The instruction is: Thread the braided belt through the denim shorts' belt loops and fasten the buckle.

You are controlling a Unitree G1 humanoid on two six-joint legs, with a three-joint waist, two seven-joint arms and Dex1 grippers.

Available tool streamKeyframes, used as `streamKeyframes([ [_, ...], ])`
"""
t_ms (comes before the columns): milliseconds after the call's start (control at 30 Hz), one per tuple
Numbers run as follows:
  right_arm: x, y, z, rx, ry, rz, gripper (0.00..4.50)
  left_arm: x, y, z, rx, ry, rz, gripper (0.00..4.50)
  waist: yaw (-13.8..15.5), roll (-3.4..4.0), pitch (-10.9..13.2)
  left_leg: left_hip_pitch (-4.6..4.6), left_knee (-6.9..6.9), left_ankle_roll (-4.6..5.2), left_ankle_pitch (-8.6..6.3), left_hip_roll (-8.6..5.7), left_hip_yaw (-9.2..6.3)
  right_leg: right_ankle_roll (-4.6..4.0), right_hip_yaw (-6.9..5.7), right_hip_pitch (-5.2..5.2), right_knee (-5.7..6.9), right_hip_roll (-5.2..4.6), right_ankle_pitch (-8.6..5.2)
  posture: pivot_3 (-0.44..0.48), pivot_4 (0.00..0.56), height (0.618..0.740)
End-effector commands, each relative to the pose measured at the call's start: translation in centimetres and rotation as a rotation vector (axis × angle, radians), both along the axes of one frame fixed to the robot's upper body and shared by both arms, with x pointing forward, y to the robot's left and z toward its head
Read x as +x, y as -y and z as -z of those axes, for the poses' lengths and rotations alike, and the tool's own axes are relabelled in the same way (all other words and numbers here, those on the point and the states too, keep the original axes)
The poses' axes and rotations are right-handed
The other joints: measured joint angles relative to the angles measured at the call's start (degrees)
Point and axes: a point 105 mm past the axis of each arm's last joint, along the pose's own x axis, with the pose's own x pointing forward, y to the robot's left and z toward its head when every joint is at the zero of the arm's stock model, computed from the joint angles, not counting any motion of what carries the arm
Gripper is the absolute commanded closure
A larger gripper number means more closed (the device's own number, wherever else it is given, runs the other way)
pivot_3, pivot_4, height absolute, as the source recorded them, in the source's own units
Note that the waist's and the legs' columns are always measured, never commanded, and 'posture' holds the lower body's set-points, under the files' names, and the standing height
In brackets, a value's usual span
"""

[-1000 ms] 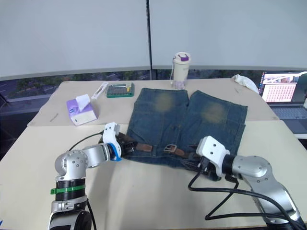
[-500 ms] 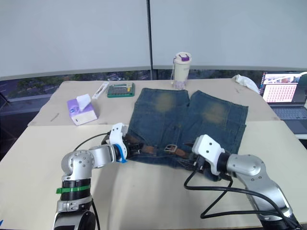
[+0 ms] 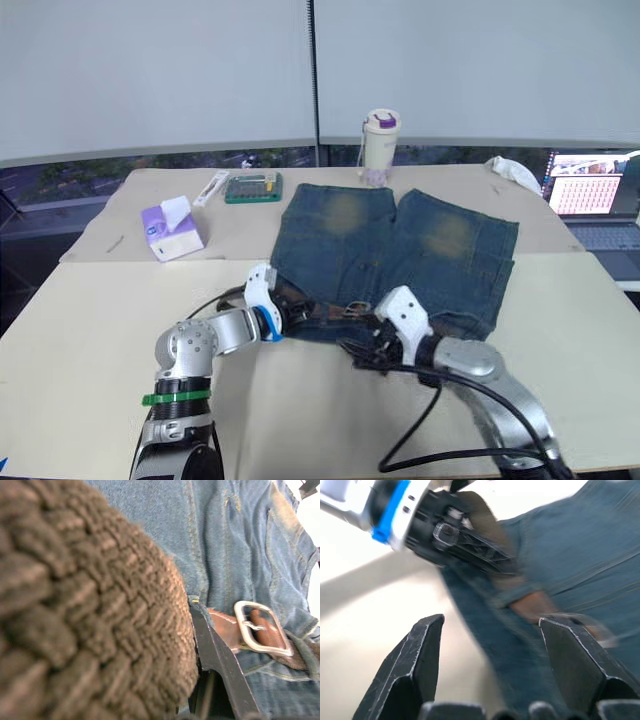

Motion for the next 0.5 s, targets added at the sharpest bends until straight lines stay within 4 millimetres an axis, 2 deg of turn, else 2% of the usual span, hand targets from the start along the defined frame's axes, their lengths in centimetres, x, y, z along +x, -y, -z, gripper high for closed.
streamKeyframes([
  [33, 1.6, -0.7, 0.0, 0.064, -0.063, 0.121, 1.1, 0.0, 1.3, -0.1, -0.033, 0.04, 0.051, 4.5, 0.1, 0.17, -0.11, -0.01, 0.0, 0.01, 0.0, -0.01, -0.01, -0.01, -0.01, 0.0, -0.02, 0.0, 0.01, 0.0, 0.15, 0.74],
  [133, 1.6, -0.9, 0.8, 0.041, -0.106, 0.142, 1.1, -0.1, 1.4, 0.2, -0.036, 0.049, 0.062, 4.5, 0.53, 0.22, -0.14, -0.01, 0.0, 0.03, -0.01, -0.07, -0.01, -0.01, -0.03, -0.01, -0.03, -0.03, 0.01, 0.0, 0.15, 0.74],
  [233, 2.9, -0.2, 1.2, 0.032, -0.124, 0.258, 1.1, -0.1, 1.4, 0.5, -0.031, 0.059, 0.068, 4.5, 0.53, 0.25, -0.16, 0.0, 0.0, 0.03, -0.01, -0.05, 0.0, -0.01, -0.02, -0.03, -0.02, 0.0, 0.01, 0.0, 0.15, 0.74],
  [367, 3.7, 0.9, 1.5, 0.008, -0.144, 0.354, 1.1, 0.0, 1.2, 0.8, -0.024, 0.065, 0.06, 4.5, 0.58, 0.27, -0.17, 0.0, -0.01, 0.02, -0.01, -0.05, 0.0, -0.02, -0.01, -0.05, 0.02, 0.0, 0.01, 0.0, 0.15, 0.74],
  [500, 3.8, 0.4, 1.6, 0.033, -0.17, 0.375, 1.1, -0.1, 1.2, 0.8, -0.033, 0.079, 0.069, 4.5, 0.58, 0.27, -0.17, 0.0, -0.01, 0.03, -0.01, -0.06, -0.01, -0.01, -0.05, -0.03, 0.01, 0.01, 0.01, 0.0, 0.15, 0.74],
])
